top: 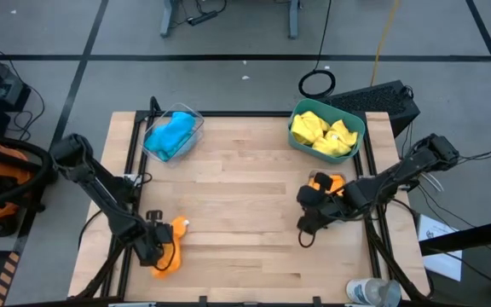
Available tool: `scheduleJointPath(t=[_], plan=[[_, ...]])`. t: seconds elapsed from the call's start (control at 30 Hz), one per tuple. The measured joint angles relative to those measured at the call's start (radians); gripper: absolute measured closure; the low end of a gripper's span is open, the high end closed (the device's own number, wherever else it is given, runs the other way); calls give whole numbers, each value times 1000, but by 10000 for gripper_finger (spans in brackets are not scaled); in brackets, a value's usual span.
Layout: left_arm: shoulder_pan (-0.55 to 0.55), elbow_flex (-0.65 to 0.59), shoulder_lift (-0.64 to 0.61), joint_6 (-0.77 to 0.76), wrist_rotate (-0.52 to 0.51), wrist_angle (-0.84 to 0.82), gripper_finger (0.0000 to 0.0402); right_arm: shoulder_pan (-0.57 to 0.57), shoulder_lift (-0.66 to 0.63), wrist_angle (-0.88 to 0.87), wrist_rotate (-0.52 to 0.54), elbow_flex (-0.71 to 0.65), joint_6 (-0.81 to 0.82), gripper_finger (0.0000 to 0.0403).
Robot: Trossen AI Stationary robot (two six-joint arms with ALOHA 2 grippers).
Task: Sort microfiber towel by color & place in baskets
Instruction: Put the orange towel into the grey bin
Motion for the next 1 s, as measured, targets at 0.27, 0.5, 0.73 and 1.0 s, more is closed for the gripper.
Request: scheduleJointPath(t=[0.27,0.5,0.73,1.0], plan=[[39,2,62,65,-80,115,381,67,26,304,62,0,-220,399],[66,-3,60,96,-130,125,378,89,69,450,62,0,-335,399],[76,-10,6,175,-263,144,377,82,131,503,76,0,-362,399],[105,-8,-74,257,-361,165,377,65,213,619,140,0,-407,399]])
